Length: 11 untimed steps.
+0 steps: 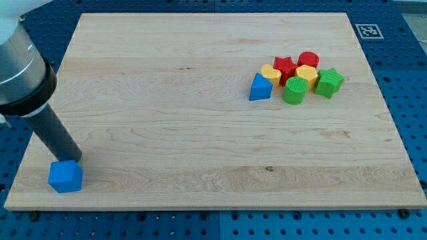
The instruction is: Point your arm at the center
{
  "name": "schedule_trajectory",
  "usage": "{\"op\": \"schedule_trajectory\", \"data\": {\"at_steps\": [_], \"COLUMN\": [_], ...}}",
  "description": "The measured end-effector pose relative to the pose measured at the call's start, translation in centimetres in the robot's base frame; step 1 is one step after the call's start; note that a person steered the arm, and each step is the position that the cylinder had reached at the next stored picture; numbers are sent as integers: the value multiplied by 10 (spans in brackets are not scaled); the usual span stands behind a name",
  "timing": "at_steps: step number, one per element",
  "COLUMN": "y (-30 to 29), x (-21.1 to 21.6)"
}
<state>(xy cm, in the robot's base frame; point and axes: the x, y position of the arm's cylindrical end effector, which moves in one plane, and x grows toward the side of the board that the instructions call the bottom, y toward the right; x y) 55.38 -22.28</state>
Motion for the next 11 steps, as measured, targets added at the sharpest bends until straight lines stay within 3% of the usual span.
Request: {"op": "schedule_trajectory", "data": {"at_steps": [4, 6, 7, 11], "y": [0, 10, 50, 152], "x": [-6, -63, -90, -94]}}
